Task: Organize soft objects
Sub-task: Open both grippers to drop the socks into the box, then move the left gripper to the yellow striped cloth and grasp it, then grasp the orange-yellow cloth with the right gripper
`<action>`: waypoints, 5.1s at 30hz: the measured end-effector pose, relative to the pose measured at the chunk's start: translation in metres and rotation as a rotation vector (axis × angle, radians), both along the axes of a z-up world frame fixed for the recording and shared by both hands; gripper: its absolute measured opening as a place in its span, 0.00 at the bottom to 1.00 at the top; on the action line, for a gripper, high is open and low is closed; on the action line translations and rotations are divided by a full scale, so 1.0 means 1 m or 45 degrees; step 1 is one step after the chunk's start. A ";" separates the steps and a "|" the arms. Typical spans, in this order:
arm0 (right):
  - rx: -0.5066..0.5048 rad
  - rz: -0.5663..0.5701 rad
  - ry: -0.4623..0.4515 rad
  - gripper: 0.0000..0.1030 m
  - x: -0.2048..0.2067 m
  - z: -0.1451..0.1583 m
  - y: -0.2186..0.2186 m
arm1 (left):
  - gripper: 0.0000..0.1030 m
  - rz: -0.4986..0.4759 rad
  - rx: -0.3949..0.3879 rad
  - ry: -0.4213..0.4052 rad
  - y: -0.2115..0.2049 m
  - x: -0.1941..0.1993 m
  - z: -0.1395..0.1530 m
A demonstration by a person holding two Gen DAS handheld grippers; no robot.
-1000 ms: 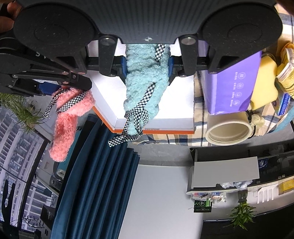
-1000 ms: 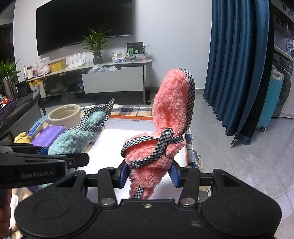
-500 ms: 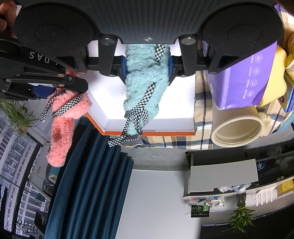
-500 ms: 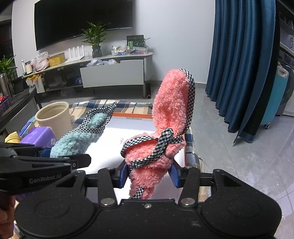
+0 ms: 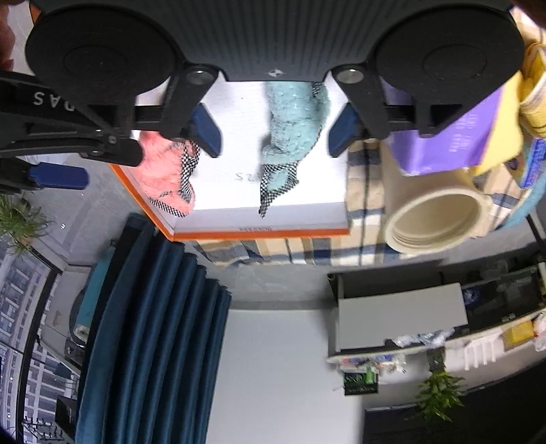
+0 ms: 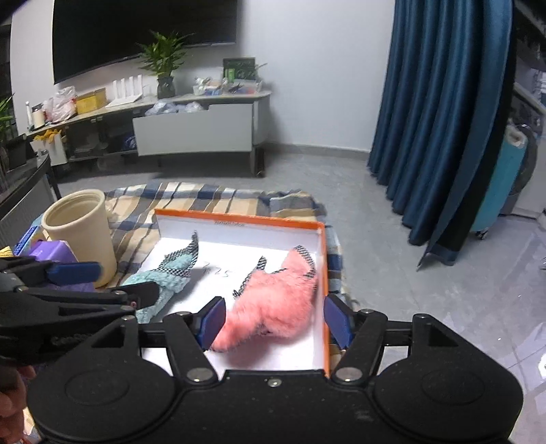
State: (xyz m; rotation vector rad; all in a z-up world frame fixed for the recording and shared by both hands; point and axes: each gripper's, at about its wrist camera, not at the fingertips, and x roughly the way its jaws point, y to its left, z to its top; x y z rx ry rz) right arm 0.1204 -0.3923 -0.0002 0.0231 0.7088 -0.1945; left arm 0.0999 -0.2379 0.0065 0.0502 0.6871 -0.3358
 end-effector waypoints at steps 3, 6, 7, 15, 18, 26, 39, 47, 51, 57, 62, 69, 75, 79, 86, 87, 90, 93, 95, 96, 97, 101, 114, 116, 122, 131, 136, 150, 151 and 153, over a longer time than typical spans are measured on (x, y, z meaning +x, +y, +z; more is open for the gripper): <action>0.032 -0.015 -0.024 0.76 -0.013 0.009 0.001 | 0.79 0.009 -0.037 -0.023 0.008 -0.010 0.013; 0.058 -0.021 -0.030 0.77 -0.024 0.020 0.006 | 0.84 0.013 -0.058 -0.048 0.015 -0.021 0.027; 0.058 -0.024 -0.031 0.78 -0.028 0.024 0.009 | 0.84 0.015 -0.061 -0.061 0.017 -0.026 0.031; 0.004 -0.082 -0.031 0.81 -0.059 0.045 0.042 | 0.92 0.045 -0.089 -0.120 0.046 -0.058 0.058; 0.003 -0.062 -0.028 0.82 -0.069 0.047 0.061 | 0.94 0.076 -0.118 -0.135 0.062 -0.068 0.066; 0.017 -0.098 -0.006 0.85 -0.079 0.046 0.127 | 1.00 0.194 -0.173 -0.198 0.107 -0.091 0.088; -0.195 -0.114 -0.061 0.88 -0.082 0.050 0.229 | 1.00 0.434 -0.143 -0.176 0.187 -0.100 0.080; -0.056 0.093 0.071 0.88 -0.065 0.037 0.277 | 1.00 0.528 -0.141 -0.149 0.226 -0.103 0.070; -0.040 0.164 0.002 0.88 -0.069 0.031 0.298 | 1.00 0.565 -0.156 -0.124 0.243 -0.105 0.061; 0.012 0.278 0.018 0.88 -0.065 0.010 0.311 | 1.00 0.598 -0.159 -0.061 0.259 -0.101 0.041; -0.067 0.341 -0.020 0.88 -0.062 -0.010 0.318 | 1.00 0.606 -0.150 -0.009 0.264 -0.092 0.024; 0.106 0.433 0.084 0.89 -0.043 -0.023 0.303 | 1.00 0.567 -0.144 0.044 0.261 -0.081 0.009; 0.023 0.398 0.097 0.89 -0.046 -0.029 0.296 | 1.00 0.488 -0.161 0.026 0.250 -0.071 0.008; 0.085 0.414 0.064 0.88 -0.048 -0.029 0.284 | 1.00 0.392 -0.147 -0.013 0.234 -0.054 0.009; 0.112 0.446 0.055 0.88 -0.049 -0.033 0.279 | 1.00 0.301 -0.167 0.022 0.216 -0.013 -0.004; 0.127 0.452 0.057 0.88 -0.048 -0.034 0.278 | 1.00 0.296 -0.164 0.022 0.215 -0.008 -0.007; 0.146 0.474 0.042 0.88 -0.047 -0.036 0.278 | 0.78 0.279 -0.134 0.026 0.213 0.002 -0.018; 0.138 0.496 0.040 0.88 -0.045 -0.038 0.280 | 0.43 0.258 -0.204 0.076 0.223 0.007 -0.025; 0.139 0.505 0.040 0.88 -0.043 -0.041 0.280 | 0.30 0.257 -0.241 0.068 0.233 0.005 -0.023; 0.139 0.505 0.041 0.88 -0.042 -0.042 0.281 | 0.28 0.249 -0.251 0.061 0.237 0.003 -0.022; 0.138 0.503 0.041 0.88 -0.041 -0.044 0.282 | 0.27 0.242 -0.259 0.054 0.241 0.000 -0.020; 0.144 0.515 0.046 0.88 -0.035 -0.046 0.287 | 0.22 0.251 -0.290 0.026 0.259 -0.012 -0.009; 0.193 0.574 -0.018 0.88 -0.010 -0.041 0.326 | 0.21 0.325 -0.407 -0.025 0.304 -0.025 0.010; 0.181 0.596 -0.017 0.88 -0.003 -0.046 0.336 | 0.21 0.331 -0.410 -0.028 0.309 -0.028 0.010; 0.197 0.534 -0.018 0.84 0.027 -0.062 0.352 | 0.21 0.398 -0.355 -0.063 0.320 -0.029 0.007; 0.274 0.389 0.137 0.70 0.075 -0.073 0.353 | 0.21 0.437 -0.364 -0.039 0.331 -0.025 -0.001; 0.321 0.375 0.148 0.38 0.077 -0.072 0.346 | 0.21 0.433 -0.350 -0.038 0.330 -0.027 -0.003; 0.292 0.401 -0.022 0.37 0.025 -0.004 0.309 | 0.21 0.387 -0.313 -0.077 0.297 -0.052 0.019; 0.285 0.398 -0.033 0.37 0.022 0.000 0.305 | 0.21 0.379 -0.314 -0.079 0.294 -0.055 0.020; 0.276 0.392 -0.055 0.37 0.015 0.008 0.297 | 0.21 0.369 -0.313 -0.091 0.288 -0.060 0.025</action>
